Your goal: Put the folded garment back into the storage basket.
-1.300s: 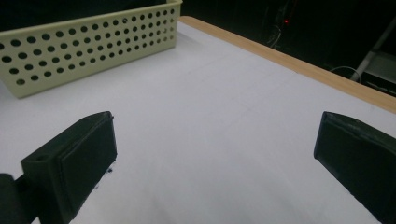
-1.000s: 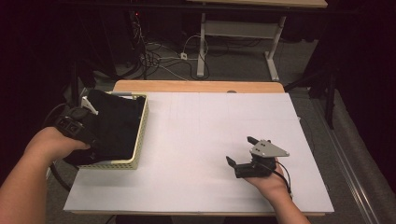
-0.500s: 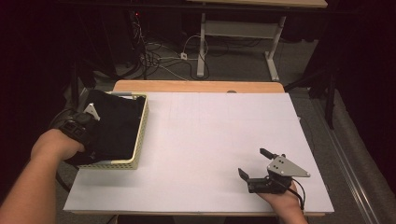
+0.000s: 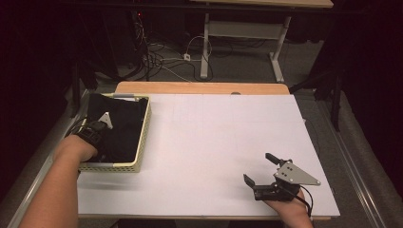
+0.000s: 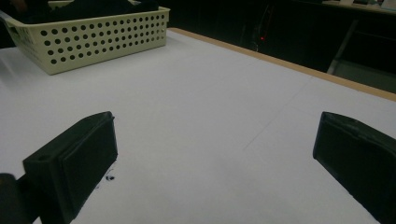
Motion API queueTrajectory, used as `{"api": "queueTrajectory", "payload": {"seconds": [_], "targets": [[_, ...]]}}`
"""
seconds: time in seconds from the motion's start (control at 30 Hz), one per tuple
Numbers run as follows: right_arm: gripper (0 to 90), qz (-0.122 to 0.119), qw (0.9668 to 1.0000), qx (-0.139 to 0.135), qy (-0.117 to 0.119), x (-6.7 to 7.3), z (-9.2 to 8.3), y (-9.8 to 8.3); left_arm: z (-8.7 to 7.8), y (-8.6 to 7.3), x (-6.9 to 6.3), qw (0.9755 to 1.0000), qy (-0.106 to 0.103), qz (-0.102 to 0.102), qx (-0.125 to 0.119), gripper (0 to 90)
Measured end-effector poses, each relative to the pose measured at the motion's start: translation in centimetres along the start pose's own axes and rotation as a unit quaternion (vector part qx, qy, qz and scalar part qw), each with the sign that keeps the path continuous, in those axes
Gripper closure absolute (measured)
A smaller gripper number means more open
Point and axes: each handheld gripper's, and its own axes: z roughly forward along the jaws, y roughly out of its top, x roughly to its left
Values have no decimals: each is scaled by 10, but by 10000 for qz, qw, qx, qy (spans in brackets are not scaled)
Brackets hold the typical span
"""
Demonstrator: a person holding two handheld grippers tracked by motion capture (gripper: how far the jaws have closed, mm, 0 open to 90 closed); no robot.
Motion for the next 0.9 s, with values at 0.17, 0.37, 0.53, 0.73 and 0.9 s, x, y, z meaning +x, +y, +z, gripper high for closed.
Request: {"api": "queueTrajectory", "payload": {"seconds": [0.17, 0.37, 0.53, 0.73, 0.9], "targets": [[8, 12, 10000, -4, -16, 0, 0, 0, -5, -4, 0, 9998, 7, -3, -187, 874], [8, -19, 10000, 10, -15, 1, 0, 0, -33, -7, 0, 9974, 73, -62, -717, 851], [9, -3, 10000, 64, 21, 2, 3, -2, -54, 0, 1, 9943, 153, -97, -1052, 851], [9, 4, 9999, 105, 34, 3, 6, -4, -60, 16, 8, 9861, 312, -321, -1599, 858], [9, 0, 9999, 141, -31, 1, 8, -5, -53, 36, 20, 9657, 513, -835, -2406, 875]]}}
